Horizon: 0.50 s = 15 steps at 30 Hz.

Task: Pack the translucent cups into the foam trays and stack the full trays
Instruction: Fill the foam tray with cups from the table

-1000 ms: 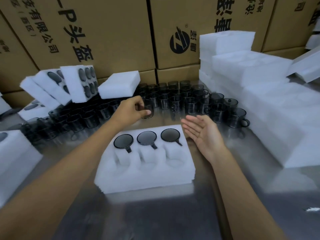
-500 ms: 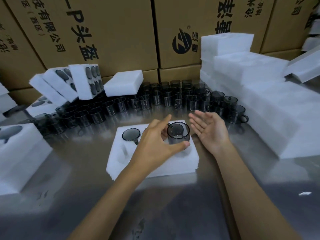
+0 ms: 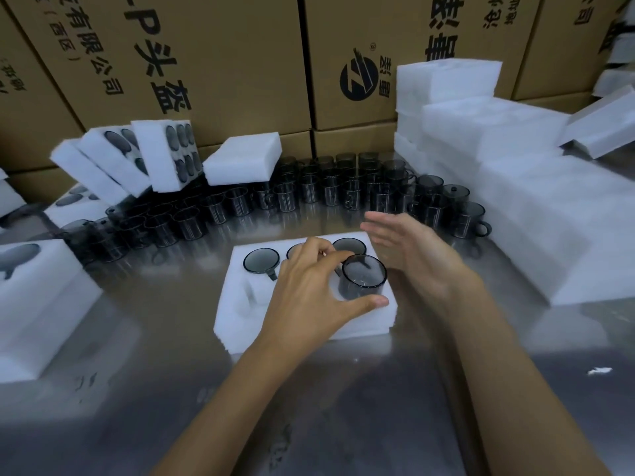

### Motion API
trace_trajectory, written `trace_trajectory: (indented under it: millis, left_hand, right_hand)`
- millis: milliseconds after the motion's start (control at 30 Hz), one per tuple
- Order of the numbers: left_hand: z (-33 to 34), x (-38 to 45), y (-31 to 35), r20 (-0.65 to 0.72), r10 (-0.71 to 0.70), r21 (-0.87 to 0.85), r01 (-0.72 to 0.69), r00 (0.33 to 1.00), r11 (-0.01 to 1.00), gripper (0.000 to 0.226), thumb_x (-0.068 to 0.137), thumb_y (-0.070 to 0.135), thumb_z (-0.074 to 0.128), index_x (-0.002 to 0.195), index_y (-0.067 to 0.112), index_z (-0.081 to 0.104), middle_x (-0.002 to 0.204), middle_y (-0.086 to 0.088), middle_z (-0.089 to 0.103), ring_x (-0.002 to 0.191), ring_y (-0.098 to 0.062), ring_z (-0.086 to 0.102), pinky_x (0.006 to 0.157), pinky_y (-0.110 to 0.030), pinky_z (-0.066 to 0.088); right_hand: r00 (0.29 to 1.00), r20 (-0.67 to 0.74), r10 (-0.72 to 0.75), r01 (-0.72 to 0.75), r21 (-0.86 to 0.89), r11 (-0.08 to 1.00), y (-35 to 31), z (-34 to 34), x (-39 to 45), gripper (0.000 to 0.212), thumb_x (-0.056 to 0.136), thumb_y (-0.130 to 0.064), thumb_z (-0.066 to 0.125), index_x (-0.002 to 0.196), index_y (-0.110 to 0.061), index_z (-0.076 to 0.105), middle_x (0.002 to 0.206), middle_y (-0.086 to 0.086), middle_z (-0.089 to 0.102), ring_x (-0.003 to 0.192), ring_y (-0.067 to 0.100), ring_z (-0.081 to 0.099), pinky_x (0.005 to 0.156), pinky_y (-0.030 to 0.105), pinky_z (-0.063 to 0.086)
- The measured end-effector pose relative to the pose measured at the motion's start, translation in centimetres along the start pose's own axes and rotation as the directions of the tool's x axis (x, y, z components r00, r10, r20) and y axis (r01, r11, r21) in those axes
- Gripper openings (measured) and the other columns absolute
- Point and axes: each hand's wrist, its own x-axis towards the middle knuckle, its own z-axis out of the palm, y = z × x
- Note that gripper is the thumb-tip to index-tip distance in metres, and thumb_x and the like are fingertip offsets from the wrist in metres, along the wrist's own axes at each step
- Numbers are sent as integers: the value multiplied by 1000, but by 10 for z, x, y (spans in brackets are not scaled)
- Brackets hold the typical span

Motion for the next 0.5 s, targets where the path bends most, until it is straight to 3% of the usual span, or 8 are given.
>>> trace_trajectory:
  millis: [100,200,267,333,400,500]
  left_hand:
    - [-1,-3,-3,-9,6,-3,-6,1000,1000,77,59,85,59,120,38,66,107,22,42,105,-4,45,92,-24,36]
    - [0,-6,-2,-35,15,22,-15,999,1000,76,62,84,58,120,36,66,108,21,43,102,-3,45,91,-26,37]
    - [1,-8,-2,-59,25,35,-23,998,999,75,64,84,57,119,35,66,108,21,45,103,-3,46,91,-26,36]
    - [0,-7,-3,-69,31,27,-29,997,999,75,64,84,57,119,34,66,108,23,46,104,-4,48,92,-28,38]
    - [-1,-6,-5,-51,41,9,-41,998,999,75,65,82,58,120,31,67,109,21,52,105,-5,51,94,-31,42]
    - [-5,-6,-9,40,45,14,-46,998,999,80,69,81,55,128,27,64,119,17,60,116,-6,51,97,-27,35]
  right_hand:
    - [987,155,51,-40,-68,997,0,4,-14,55,77,-47,74,131,-41,62,140,-10,59,131,12,54,109,37,39]
    - [980,183,84,-87,7,996,2,9,-26,63,81,-35,77,140,-37,54,138,-10,61,125,10,59,106,31,42]
    - [989,133,68,-70,6,998,1,15,-33,58,84,-35,74,139,-36,55,135,-9,64,124,10,60,108,32,41]
    - [996,-59,-72,64,-131,989,2,25,-41,39,87,-35,72,126,-40,66,134,-17,63,127,2,55,112,34,39]
    - [914,-234,-332,243,-339,909,7,36,-54,24,93,-32,66,116,-31,74,126,-21,66,124,-5,55,111,28,42]
    - [822,-108,-559,388,-612,689,21,46,-79,37,96,-34,52,124,-20,71,132,-13,65,129,-1,53,109,20,39]
